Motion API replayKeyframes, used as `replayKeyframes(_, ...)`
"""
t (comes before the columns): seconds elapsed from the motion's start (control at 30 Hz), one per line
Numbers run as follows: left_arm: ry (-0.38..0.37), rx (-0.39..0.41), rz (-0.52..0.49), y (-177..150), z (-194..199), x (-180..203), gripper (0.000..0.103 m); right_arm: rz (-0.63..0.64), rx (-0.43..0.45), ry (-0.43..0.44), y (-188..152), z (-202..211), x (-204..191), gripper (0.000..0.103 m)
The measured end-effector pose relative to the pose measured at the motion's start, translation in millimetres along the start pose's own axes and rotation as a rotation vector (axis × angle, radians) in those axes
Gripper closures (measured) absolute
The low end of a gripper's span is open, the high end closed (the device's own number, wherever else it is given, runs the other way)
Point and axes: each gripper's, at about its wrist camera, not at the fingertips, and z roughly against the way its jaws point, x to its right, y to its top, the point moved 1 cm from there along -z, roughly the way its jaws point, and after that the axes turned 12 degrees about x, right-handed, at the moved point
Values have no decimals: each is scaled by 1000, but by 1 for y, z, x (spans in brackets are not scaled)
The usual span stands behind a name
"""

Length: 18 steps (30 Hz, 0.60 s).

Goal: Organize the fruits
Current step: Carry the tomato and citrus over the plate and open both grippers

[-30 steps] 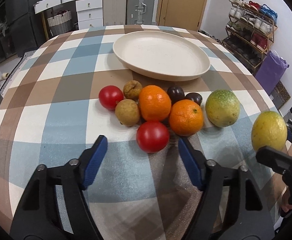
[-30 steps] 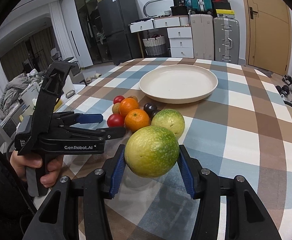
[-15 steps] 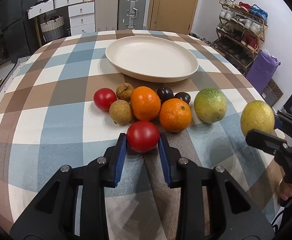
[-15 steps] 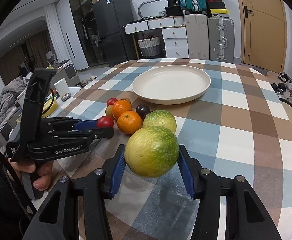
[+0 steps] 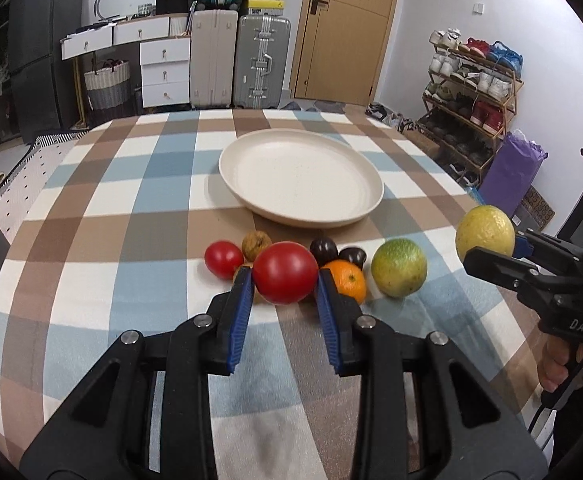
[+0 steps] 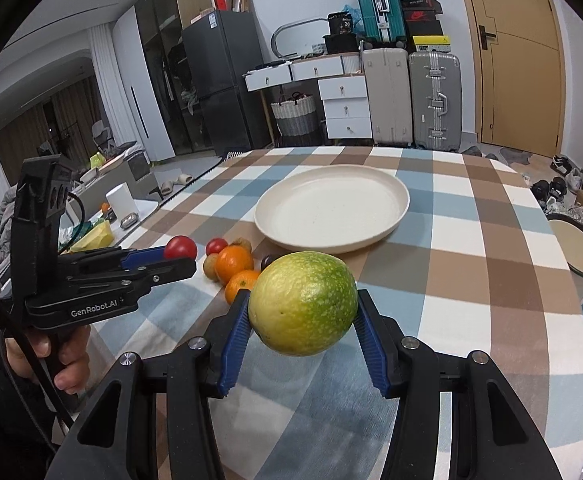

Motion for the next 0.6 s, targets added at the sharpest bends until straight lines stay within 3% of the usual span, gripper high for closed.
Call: replayKeyframes(0.6,11,67,-27,43,-34,-6,74,-15,94,13,43,-26,22,51)
